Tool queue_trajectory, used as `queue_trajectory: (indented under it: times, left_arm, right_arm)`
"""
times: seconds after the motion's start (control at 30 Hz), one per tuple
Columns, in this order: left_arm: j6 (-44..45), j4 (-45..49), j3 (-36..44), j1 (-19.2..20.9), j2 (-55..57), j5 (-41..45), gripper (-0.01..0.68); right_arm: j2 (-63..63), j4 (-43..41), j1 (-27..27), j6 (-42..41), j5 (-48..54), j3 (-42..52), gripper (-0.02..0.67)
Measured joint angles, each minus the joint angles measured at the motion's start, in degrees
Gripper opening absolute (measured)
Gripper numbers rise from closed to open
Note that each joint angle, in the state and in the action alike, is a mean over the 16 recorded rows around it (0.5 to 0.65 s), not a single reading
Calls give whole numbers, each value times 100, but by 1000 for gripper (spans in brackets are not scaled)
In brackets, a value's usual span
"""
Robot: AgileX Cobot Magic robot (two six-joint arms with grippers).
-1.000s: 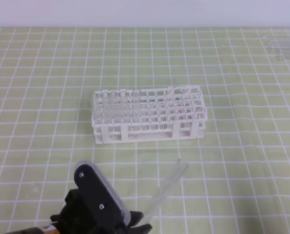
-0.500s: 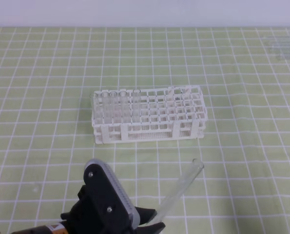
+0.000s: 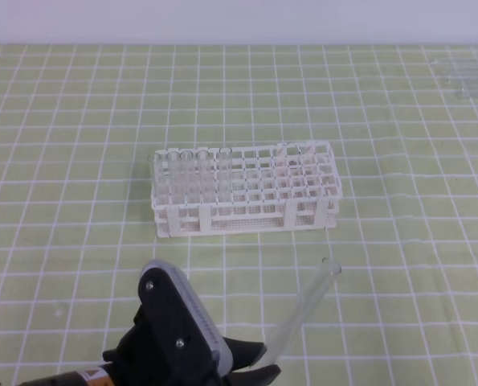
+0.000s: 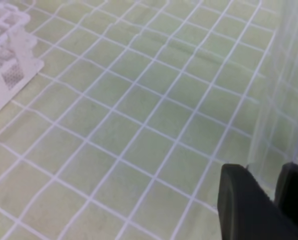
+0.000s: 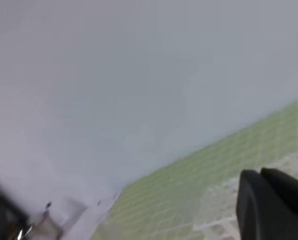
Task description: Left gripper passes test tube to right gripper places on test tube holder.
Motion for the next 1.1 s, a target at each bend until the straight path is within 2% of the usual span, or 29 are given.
queue_trajectory:
  times: [0.27, 0.43, 0.57, 0.9, 1.0, 1.1]
  left_arm:
    - [-126, -58, 0, 0, 0, -114, 103]
    - [-158, -103, 0, 0, -1, -181, 98]
    - [-163, -133, 0, 1, -2, -371, 92]
    - [-142, -143, 0, 0, 12, -953, 79]
    - [-130, -143, 0, -2, 51, -1118, 84]
    - [-119, -143, 0, -2, 140, -1275, 92]
  right_arm:
    - [957, 237, 0, -1452, 1151, -894, -12]
    - [1864, 181, 0, -2144, 1816, -1540, 37]
    - [2549, 149, 0, -2658, 2299, -1977, 132]
    - [3493, 350, 0, -3557, 3223, -2398, 432]
    - [3581, 461, 0, -3767, 3411, -2402, 486]
    - [3608, 565, 0, -3924, 3516, -2404, 512]
